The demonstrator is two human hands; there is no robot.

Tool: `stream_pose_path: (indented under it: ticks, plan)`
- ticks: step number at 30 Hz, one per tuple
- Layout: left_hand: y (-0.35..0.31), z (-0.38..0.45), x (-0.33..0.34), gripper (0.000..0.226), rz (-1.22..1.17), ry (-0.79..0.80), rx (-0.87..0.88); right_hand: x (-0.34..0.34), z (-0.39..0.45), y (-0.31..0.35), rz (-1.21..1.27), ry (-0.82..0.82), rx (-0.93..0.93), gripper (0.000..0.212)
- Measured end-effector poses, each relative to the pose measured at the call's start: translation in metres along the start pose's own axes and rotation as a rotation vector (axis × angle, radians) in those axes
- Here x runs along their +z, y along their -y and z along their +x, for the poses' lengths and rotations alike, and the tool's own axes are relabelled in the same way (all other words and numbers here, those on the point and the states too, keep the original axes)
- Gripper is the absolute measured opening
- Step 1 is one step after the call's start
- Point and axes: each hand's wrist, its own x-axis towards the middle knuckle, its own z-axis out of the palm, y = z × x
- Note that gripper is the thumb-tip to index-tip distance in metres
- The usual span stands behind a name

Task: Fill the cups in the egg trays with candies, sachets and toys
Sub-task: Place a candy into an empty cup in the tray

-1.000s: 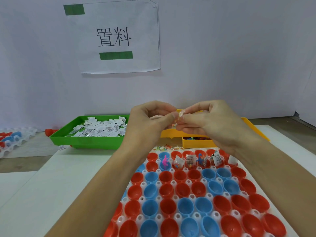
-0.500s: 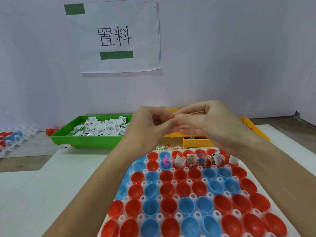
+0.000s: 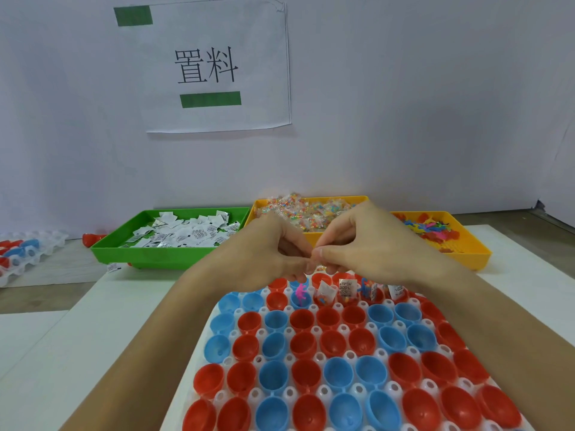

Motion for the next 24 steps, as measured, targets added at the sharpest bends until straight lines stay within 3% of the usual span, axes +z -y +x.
stream_pose_path:
  ticks: [13, 17, 24]
  plan:
    - [0.007, 0.0, 0.0, 0.007, -0.006, 0.06, -0.031, 0.008, -0.001, 0.002, -0.083, 0.004, -0.026, 0.017]
    - [0.012, -0.002, -0.001, 0.018, 0.035, 0.073, -0.024, -0.002, 0.001, 0.0, -0.043, -0.049, -0.031, 0.021]
    - [0.017, 0.001, 0.003, 0.009, 0.1, 0.068, -0.036, -0.024, 0.006, -0.011, 0.062, -0.157, 0.021, 0.015]
